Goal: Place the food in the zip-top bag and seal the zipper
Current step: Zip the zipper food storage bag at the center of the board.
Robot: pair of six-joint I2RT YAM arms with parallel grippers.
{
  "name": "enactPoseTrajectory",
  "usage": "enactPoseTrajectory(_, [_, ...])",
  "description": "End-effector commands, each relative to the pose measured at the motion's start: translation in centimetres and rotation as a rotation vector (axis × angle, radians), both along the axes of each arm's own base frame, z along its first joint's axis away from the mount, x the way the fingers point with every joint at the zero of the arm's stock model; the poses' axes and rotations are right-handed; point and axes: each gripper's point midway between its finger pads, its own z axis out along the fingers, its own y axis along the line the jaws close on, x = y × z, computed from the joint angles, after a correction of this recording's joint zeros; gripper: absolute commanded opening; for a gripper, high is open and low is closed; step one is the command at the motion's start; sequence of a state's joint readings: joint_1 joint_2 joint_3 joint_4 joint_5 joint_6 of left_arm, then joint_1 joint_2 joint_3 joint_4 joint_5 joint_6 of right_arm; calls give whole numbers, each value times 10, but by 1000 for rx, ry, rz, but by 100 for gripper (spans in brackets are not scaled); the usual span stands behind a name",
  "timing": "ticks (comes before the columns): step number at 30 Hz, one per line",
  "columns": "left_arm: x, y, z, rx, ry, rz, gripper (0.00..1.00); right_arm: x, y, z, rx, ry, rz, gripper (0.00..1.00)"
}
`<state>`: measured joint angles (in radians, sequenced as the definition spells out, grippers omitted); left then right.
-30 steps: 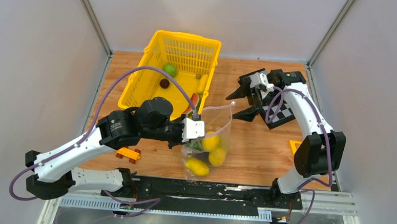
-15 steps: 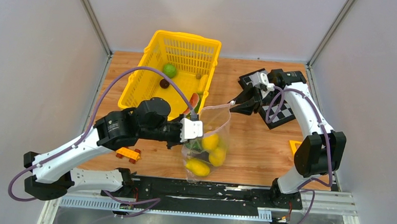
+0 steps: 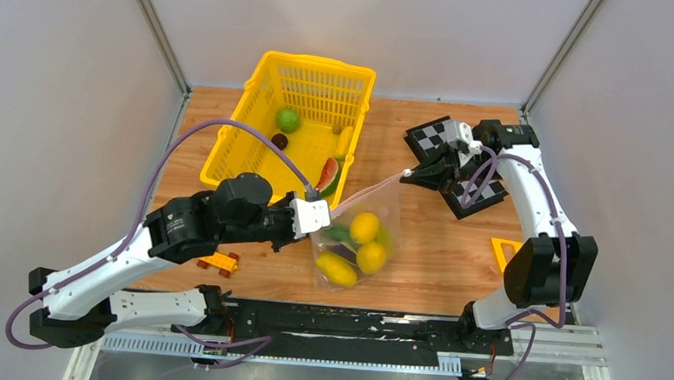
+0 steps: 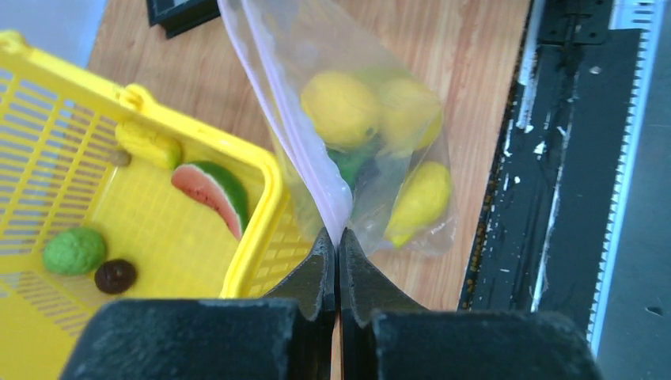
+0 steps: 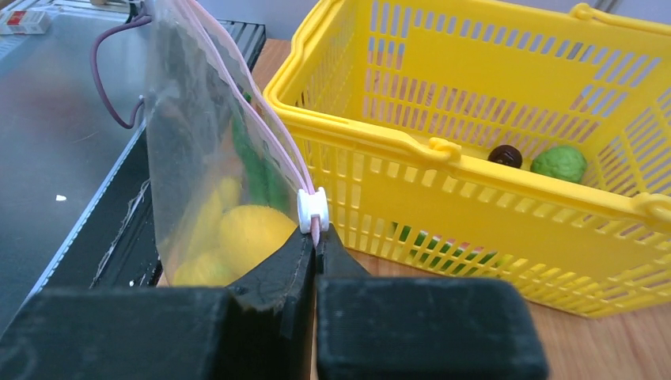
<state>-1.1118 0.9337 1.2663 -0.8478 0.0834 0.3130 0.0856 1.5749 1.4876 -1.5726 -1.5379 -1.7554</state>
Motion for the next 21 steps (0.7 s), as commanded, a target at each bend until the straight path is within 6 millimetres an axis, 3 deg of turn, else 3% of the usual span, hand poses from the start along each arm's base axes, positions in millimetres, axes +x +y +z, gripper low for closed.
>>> enactPoseTrajectory(1, [15,19,-5,9,8,165,0,-8,-11,32,79,-6,-53,0])
enactPoseTrajectory(5, [36,28,-5,12,-27,310,0,-14,-11,35,74,19,-50,0])
enactPoseTrajectory(6, [41,29,-3,7,-36,341,4,-18,-10,37,76,10,-46,0])
enactPoseTrajectory(8, [54,34,8,-19,-61,440,30,-25,-9,39,71,0,-40,0])
enactPoseTrajectory(10, [60,33,27,-77,-78,474,66,-30,-8,41,66,-7,-32,0])
enactPoseTrajectory(12, [64,26,57,-167,-93,484,71,-34,-5,44,66,-4,-22,0])
enactPoseTrajectory(16, [63,-6,118,-327,-115,390,80,-40,-1,44,50,2,1,0])
enactPoseTrajectory(18, [61,-31,132,-346,-103,310,82,-41,0,43,44,3,4,0])
enactPoseTrajectory(21, [57,-78,138,-350,-51,180,82,-41,0,42,35,11,5,0])
